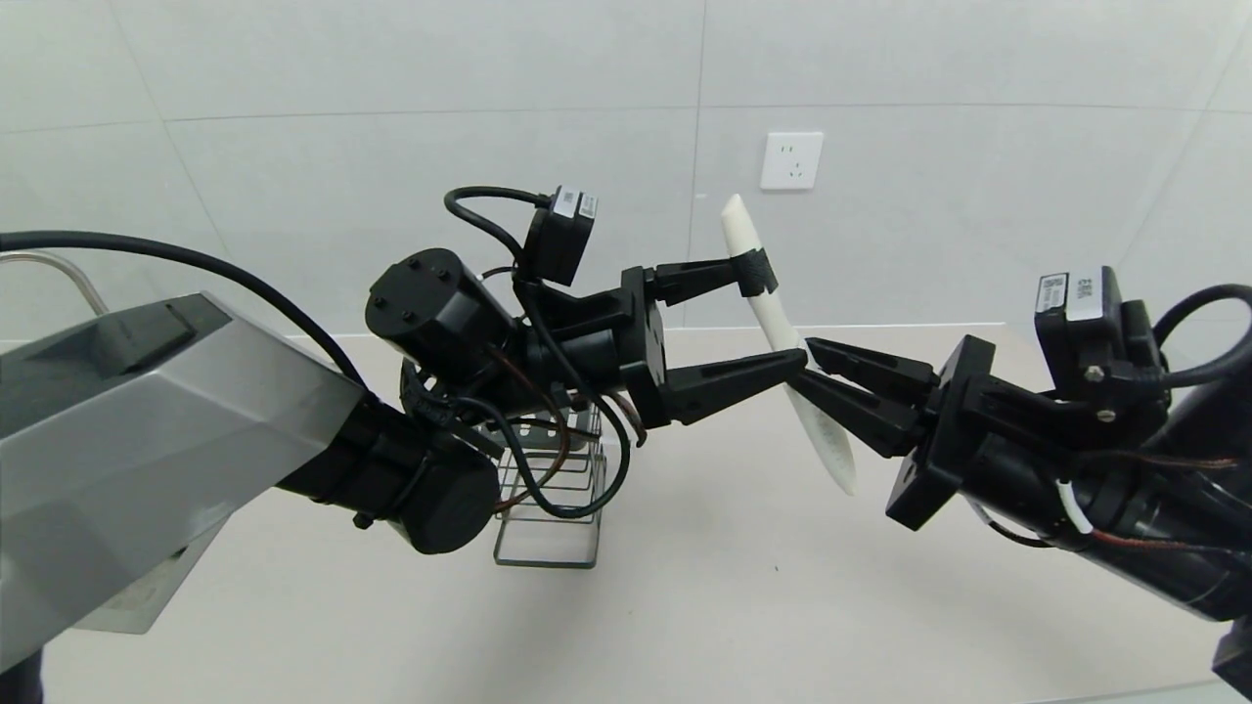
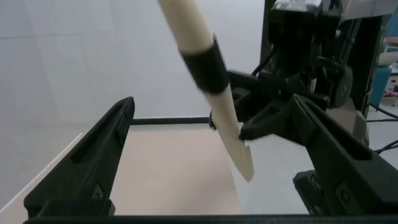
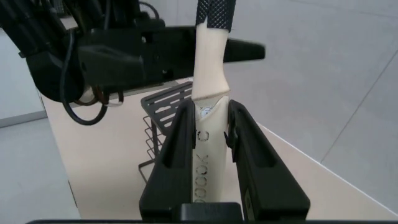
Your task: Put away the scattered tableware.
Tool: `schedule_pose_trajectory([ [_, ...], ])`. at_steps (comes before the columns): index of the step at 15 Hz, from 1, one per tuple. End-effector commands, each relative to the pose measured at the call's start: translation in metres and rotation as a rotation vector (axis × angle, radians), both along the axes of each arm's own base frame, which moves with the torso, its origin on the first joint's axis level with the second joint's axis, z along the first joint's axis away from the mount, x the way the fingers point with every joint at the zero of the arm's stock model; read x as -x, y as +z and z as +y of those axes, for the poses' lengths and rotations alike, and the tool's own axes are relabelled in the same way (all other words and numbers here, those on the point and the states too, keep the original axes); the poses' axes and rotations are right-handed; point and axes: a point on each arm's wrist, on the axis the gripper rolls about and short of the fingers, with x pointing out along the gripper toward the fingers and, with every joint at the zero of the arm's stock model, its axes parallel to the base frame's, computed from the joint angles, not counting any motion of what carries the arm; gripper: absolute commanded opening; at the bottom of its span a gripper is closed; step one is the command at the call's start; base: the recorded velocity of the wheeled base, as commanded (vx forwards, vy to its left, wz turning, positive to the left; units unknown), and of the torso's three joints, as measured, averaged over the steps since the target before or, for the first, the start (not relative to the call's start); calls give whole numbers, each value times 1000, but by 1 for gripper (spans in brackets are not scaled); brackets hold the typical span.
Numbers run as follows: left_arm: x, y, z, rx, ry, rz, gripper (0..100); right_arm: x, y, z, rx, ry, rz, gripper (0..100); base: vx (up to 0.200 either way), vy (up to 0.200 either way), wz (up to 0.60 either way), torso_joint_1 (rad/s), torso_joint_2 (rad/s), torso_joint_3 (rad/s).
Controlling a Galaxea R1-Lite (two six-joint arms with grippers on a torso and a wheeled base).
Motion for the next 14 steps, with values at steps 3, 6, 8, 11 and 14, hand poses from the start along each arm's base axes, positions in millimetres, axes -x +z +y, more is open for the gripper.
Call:
schedule_pose_trajectory([
  [3,0,9,-1,22,-10,-2,100,-1,-1,2,1,3,2,0,0,0,0,0,0,0],
  [6,0,9,-1,22,-7,0,100,0,-1,1,2,2,1,0,0,0,0,0,0,0],
  [8,0,9,-1,22,-9,0,0,-1,1,1,-4,2,-8,0,0,0,0,0,0,0],
  [11,0,9,-1,21,-8,-2,0,-1,3,2,-9,4,-15,0,0,0,0,0,0,0],
  [14,1,9,-3,23,-10,-5,0,-1,2,2,-7,5,-16,0,0,0,0,0,0,0],
])
